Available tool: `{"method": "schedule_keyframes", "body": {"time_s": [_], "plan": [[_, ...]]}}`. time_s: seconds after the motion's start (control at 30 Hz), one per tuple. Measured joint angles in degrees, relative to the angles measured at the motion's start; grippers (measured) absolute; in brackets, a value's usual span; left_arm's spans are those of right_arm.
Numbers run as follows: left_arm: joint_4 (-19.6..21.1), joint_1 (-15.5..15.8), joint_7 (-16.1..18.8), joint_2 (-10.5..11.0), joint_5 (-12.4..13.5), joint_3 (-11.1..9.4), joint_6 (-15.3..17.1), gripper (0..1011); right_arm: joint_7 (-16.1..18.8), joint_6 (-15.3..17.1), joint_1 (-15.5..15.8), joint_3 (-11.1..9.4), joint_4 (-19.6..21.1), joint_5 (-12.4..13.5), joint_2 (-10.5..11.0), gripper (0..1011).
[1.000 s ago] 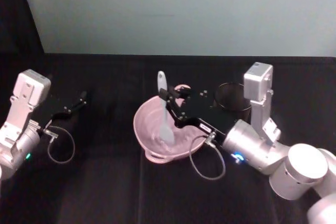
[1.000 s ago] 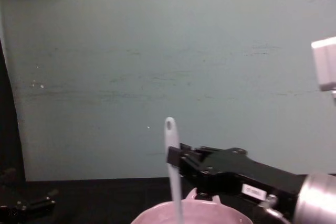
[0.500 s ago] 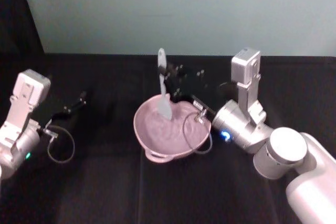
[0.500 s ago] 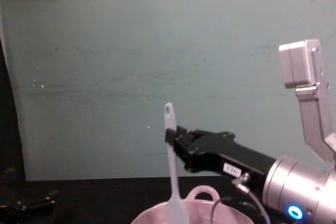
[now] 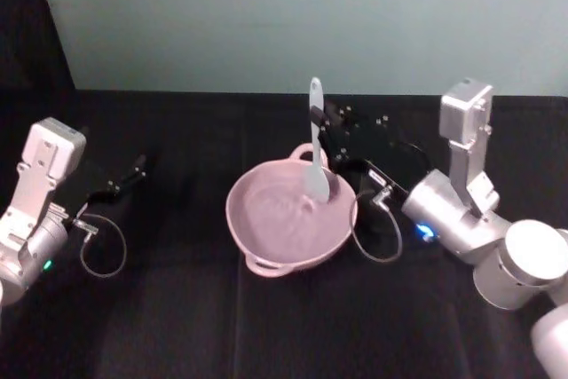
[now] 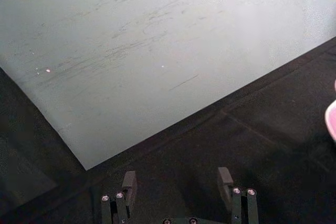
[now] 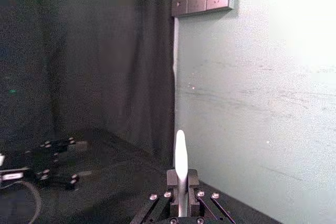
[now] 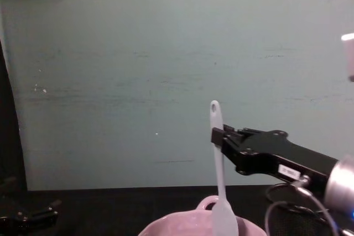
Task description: Use the one hand to pick up the spoon and stir the clear water in the bowl.
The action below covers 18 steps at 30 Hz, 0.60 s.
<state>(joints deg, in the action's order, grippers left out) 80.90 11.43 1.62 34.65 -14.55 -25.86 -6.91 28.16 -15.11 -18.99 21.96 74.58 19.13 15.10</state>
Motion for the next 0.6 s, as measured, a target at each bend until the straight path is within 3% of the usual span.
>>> {"method": "schedule_keyframes", "body": {"time_s": [0.27, 0.5, 0.6], "plan": [[0.0, 0.0, 0.0, 0.0, 0.0, 0.0, 0.0, 1011, 2.53, 3.89, 4.88, -0.46, 6.9, 3.96, 3.16, 111], [0.0, 0.0, 0.0, 0.0, 0.0, 0.0, 0.0, 1011, 3.76, 6.12, 6.1, 0.98, 8.78, 6.13, 3.75, 111], [0.0, 0.0, 0.0, 0.0, 0.0, 0.0, 0.0, 1011, 4.13, 6.84, 5.57, 2.52, 8.85, 6.74, 3.13, 111]]}}
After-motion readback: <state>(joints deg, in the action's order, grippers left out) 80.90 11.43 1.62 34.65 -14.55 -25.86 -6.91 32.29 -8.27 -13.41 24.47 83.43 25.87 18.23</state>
